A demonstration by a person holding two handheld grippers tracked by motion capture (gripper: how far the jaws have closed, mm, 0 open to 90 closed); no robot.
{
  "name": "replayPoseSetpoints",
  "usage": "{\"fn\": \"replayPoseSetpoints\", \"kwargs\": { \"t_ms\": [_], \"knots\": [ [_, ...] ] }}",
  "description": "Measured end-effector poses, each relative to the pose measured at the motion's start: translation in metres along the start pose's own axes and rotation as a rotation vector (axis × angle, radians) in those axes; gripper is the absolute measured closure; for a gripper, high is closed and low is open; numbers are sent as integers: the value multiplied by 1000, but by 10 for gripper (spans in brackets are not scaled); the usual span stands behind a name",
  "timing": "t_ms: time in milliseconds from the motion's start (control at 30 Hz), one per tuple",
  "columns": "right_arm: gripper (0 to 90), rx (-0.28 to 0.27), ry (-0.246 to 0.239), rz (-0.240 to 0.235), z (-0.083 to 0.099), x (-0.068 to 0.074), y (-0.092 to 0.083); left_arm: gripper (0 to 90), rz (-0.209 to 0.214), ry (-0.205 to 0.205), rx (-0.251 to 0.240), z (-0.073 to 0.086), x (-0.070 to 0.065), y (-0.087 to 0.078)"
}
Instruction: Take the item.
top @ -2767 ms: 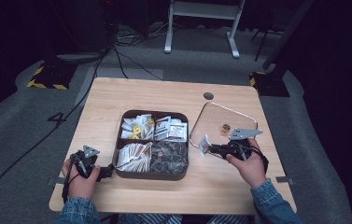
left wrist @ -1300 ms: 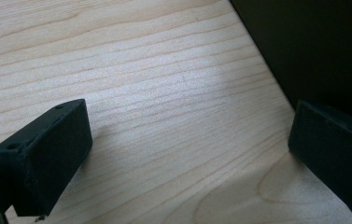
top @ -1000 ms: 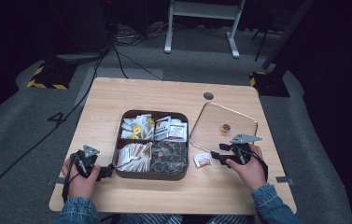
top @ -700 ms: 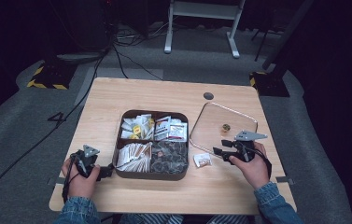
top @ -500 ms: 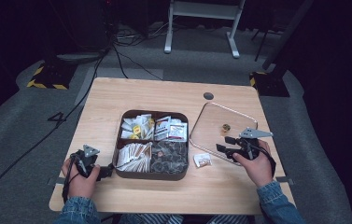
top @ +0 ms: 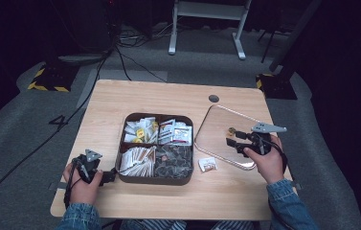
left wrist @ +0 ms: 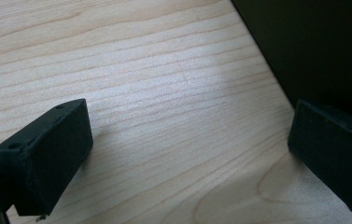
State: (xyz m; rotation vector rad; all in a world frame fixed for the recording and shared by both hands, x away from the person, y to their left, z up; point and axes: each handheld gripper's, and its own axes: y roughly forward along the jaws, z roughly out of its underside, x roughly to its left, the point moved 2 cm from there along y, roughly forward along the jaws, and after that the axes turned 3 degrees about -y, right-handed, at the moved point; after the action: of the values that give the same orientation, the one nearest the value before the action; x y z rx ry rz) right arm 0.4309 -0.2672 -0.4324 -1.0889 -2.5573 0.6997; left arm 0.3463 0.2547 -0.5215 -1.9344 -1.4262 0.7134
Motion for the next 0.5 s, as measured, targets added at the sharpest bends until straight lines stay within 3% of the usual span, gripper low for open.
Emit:
{"fn": "replayPoseSetpoints", "kwargs": {
  "t_ms": [267, 500],
  "knots": [
    [414, 52, -5, 43, -7, -23, 17, 1, 1, 0, 0, 0, 0, 0],
    [400, 84, 29, 60, -10, -45, 37, 1, 1, 0, 0, 0, 0, 0]
  ]
}}
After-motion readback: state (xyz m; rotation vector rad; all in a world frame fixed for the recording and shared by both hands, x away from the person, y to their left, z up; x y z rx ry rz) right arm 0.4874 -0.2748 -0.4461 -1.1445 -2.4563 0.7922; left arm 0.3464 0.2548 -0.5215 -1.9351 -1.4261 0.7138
